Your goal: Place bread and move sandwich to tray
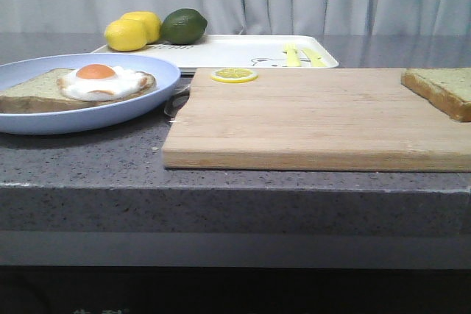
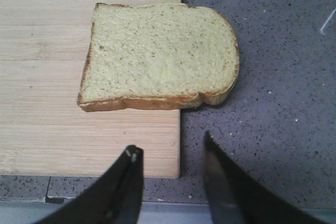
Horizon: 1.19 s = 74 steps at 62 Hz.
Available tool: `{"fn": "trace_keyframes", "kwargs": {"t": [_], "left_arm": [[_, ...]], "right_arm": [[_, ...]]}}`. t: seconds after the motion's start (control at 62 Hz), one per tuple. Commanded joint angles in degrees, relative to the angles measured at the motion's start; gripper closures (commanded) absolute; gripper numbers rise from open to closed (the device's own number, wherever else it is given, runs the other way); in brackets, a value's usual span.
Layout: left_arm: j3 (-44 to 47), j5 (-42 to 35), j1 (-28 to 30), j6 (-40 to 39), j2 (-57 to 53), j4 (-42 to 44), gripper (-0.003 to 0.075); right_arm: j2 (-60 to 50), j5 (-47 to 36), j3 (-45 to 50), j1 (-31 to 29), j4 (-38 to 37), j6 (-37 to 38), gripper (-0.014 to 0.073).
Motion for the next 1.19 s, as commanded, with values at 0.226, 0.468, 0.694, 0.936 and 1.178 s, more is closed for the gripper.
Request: {"fn": "trace_keyframes", "kwargs": {"t": [0.226, 0.468, 0.694, 0.936, 1.178], "left_arm": [[-1.7, -6.2, -0.8, 0.2, 0.3, -0.8, 0.0245], [-2.3, -6.1, -9.3, 2.3, 0.3, -0.4, 0.0248], [-2.3, -6.0, -15.3, 3.3, 0.3, -0.1, 0.0248], [-2.3, -6.0, -15.7, 3.3, 0.3, -0.1, 0.0248], [-2.3, -6.0, -15.7, 3.3, 0.3, -0.1, 0.0248]], "right_arm": [[0.3, -3.4, -2.4, -0.4, -0.7, -0.3, 0.0085], [4.9, 2.0, -9.2, -10.1, -1.1, 1.4, 0.0085], [13.6, 6.1, -13.9, -20.9, 4.2, -0.7, 0.0085], [30.6, 15.3, -19.9, -38.2, 40.4, -26.1, 0.0085], [41.7, 22.7, -23.5, -39.0, 51.7, -37.6, 0.0085]]}}
